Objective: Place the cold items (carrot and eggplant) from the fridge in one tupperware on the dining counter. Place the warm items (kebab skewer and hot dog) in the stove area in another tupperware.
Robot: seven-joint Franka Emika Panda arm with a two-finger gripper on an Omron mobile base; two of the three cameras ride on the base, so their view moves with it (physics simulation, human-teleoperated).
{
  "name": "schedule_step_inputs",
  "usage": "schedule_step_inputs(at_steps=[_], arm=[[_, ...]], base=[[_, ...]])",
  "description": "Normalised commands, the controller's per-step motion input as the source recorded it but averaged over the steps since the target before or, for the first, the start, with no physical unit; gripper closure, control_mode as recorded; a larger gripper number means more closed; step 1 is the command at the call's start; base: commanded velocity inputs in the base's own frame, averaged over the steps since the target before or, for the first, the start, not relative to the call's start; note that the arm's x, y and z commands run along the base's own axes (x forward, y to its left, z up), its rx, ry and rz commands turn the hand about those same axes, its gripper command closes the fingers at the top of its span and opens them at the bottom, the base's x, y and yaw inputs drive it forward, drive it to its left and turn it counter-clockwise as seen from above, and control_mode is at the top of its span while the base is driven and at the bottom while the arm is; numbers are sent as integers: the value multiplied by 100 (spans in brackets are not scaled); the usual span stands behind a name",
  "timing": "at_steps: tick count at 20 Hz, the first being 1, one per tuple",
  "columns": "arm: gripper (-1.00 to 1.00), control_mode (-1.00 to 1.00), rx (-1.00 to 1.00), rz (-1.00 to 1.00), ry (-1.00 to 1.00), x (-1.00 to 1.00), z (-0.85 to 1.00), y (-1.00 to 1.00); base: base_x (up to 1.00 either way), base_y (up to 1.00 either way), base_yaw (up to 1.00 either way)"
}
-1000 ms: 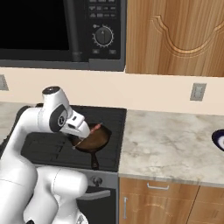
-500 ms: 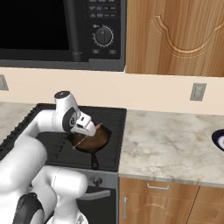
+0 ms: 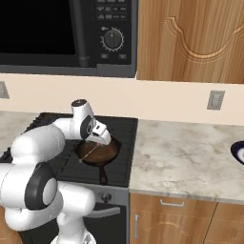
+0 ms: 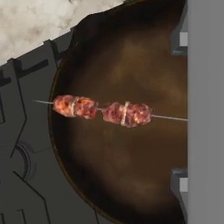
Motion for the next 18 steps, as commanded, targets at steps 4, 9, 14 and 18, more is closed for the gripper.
schedule_step_inputs(at_steps=[4,9,14,18], arm=[[-100,-100,1,0,0,27,-34,-7],[-100,-100,3,0,0,20,-32,-9],[-100,-100,1,0,0,23,-34,-5],[100,-100,0,0,2,7,-30,0]], base=[[0,0,0],[0,0,0],[0,0,0],[0,0,0]])
